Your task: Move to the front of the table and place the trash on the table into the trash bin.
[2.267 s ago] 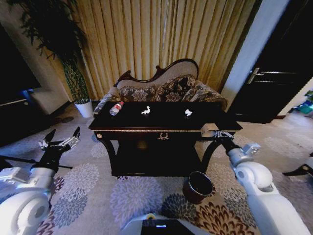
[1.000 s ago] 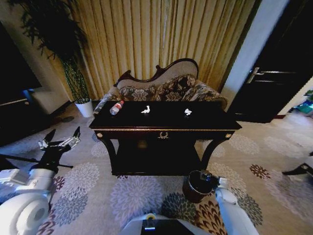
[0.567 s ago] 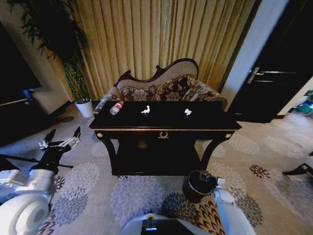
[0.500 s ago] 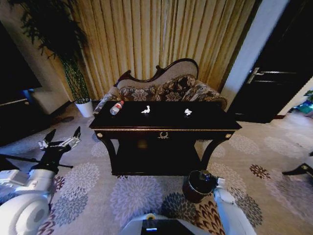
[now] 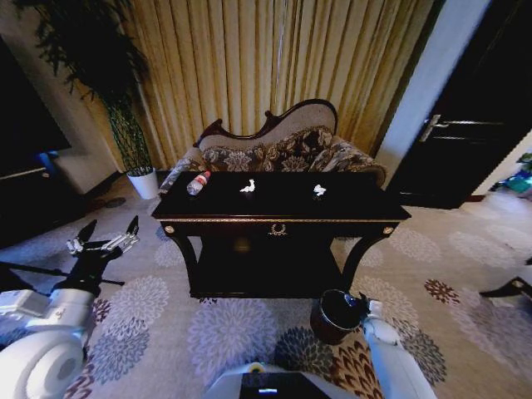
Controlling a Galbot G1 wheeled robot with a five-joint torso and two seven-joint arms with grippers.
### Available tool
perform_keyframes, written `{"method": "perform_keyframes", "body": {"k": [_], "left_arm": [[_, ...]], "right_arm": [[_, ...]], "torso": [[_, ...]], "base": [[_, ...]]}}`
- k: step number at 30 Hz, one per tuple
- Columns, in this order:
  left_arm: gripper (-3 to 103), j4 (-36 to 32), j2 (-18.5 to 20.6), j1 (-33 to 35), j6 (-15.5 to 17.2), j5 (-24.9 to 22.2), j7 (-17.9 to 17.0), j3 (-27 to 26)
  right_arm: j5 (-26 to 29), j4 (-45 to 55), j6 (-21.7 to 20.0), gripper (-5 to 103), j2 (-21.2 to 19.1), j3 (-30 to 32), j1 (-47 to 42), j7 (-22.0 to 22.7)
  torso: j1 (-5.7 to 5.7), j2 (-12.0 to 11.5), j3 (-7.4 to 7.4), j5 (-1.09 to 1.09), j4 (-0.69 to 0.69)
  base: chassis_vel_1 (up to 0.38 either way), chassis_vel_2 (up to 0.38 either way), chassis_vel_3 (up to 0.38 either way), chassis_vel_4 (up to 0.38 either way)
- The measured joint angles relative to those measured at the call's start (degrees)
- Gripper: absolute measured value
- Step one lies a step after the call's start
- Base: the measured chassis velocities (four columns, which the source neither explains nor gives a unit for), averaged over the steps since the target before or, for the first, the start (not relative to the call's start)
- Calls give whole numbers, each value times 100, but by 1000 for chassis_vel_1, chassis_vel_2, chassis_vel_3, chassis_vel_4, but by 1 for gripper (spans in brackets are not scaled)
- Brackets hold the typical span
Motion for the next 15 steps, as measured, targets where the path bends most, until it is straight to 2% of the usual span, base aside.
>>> {"method": "perform_keyframes", "body": {"k": [1,2,4,5,7,15], "left_arm": [[100,-5,-1,-1,0,2,0,5],[100,-5,-1,-1,0,2,0,5],[100,-12,-1,-2,2,3,1,5],[100,-12,-1,-2,2,3,1,5],[100,-14,0,-3,2,4,2,5],[100,-35,-18,5,3,9,7,4]], "right_arm": [[9,-10,-1,80,-6,8,-4,1],[9,-10,-1,80,-6,8,-4,1],[18,-17,-1,91,-15,16,-12,2],[18,-17,-1,91,-15,16,-12,2],[25,-18,-1,99,-17,20,-23,2],[32,-19,-4,100,1,28,-30,10]], "torso": [[0,0,0,1,0],[0,0,0,1,0],[0,0,0,0,0],[0,0,0,0,0],[0,0,0,1,0],[0,0,0,0,0]], "base": [[0,0,0,0],[0,0,0,0],[0,0,0,0],[0,0,0,0],[0,0,0,0],[0,0,0,0]]}}
